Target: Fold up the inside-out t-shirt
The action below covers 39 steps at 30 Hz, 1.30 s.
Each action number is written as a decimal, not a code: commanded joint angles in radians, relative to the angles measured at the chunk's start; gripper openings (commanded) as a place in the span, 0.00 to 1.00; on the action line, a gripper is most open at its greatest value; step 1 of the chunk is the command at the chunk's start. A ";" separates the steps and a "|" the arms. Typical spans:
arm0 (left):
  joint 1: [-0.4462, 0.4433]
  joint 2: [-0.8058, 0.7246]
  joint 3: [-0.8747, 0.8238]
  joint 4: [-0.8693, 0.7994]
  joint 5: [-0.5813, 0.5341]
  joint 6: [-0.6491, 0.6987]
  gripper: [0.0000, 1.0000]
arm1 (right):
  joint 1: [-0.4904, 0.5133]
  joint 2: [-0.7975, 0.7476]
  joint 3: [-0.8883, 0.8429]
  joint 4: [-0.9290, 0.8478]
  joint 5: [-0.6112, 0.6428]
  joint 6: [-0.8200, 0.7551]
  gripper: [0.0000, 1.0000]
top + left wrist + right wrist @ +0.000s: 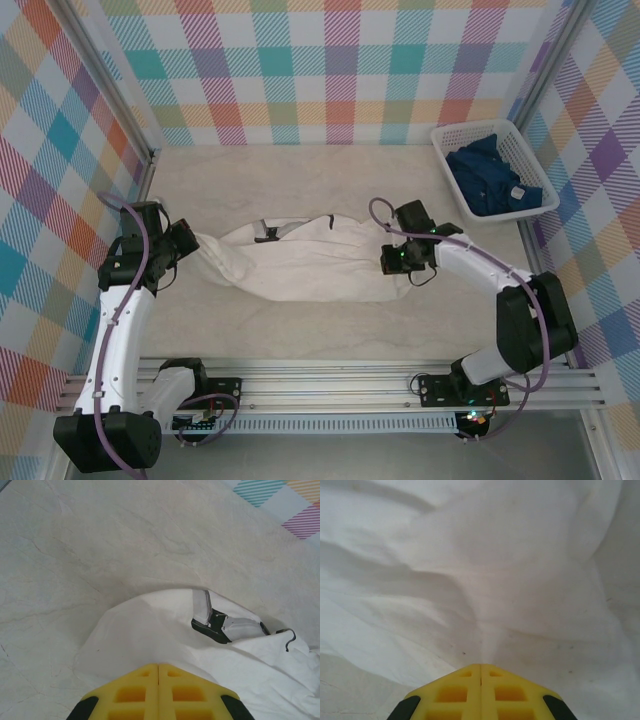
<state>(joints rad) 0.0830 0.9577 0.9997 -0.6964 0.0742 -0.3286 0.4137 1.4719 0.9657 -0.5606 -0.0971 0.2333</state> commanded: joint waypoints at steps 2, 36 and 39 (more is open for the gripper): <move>0.015 0.028 0.059 0.055 0.046 -0.033 0.00 | -0.004 -0.046 0.182 0.000 0.059 -0.066 0.00; 0.018 0.109 0.162 0.099 0.110 -0.061 0.00 | -0.113 0.152 0.075 0.063 -0.054 0.005 0.14; 0.018 0.118 0.170 0.095 0.102 -0.060 0.00 | -0.113 0.092 0.096 0.061 -0.018 -0.011 0.02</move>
<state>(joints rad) 0.0841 1.0718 1.1683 -0.6243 0.1745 -0.3893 0.2966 1.6291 1.0168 -0.5236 -0.1158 0.2474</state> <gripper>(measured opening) 0.052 0.047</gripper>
